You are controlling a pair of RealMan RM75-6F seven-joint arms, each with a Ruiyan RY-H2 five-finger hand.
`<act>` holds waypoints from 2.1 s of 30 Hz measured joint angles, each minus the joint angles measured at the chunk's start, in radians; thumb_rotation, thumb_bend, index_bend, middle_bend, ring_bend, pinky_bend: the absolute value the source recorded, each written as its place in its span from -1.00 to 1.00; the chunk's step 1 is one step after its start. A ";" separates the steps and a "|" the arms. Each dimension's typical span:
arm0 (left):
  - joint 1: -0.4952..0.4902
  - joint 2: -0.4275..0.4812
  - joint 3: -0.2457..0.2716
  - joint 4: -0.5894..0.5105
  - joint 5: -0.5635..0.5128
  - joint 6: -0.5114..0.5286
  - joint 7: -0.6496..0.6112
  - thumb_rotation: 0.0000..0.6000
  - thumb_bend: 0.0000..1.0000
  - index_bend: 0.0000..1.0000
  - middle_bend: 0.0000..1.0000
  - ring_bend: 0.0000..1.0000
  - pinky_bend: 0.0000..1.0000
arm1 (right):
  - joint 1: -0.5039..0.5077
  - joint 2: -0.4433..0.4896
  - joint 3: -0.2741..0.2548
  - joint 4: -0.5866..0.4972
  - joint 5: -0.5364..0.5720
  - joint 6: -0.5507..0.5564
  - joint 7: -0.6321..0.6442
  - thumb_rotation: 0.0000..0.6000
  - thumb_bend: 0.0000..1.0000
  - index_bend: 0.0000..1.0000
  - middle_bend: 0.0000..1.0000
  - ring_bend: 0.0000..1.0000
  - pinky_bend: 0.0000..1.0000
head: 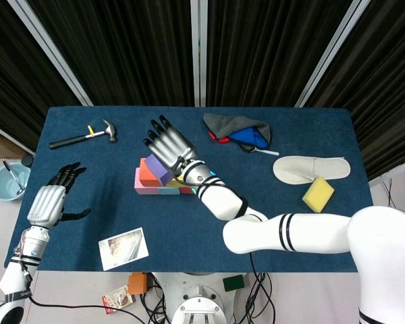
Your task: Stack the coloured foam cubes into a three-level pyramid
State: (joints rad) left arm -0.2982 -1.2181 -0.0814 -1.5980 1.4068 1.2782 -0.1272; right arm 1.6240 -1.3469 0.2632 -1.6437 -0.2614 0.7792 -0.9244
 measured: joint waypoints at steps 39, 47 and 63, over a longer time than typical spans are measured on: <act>0.018 -0.014 0.004 0.020 0.012 0.015 -0.039 0.98 -0.80 -0.73 -0.88 -0.94 -0.65 | 0.069 -0.033 -0.060 0.018 0.144 0.185 0.075 1.00 -1.00 0.01 -0.19 -0.78 -1.00; 0.023 -0.015 0.006 0.020 0.017 0.021 -0.042 0.99 -0.80 -0.73 -0.88 -0.94 -0.65 | 0.134 -0.125 0.024 0.010 0.365 0.330 -0.057 1.00 -1.00 -0.01 -0.17 -0.75 -1.00; 0.018 -0.024 0.003 0.028 0.018 0.013 -0.047 0.98 -0.80 -0.73 -0.88 -0.94 -0.65 | 0.144 -0.257 0.119 0.101 0.425 0.483 -0.185 1.00 -1.00 -0.06 -0.15 -0.72 -1.00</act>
State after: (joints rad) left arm -0.2798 -1.2420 -0.0783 -1.5705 1.4252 1.2912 -0.1738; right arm 1.7680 -1.6036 0.3820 -1.5428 0.1633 1.2622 -1.1095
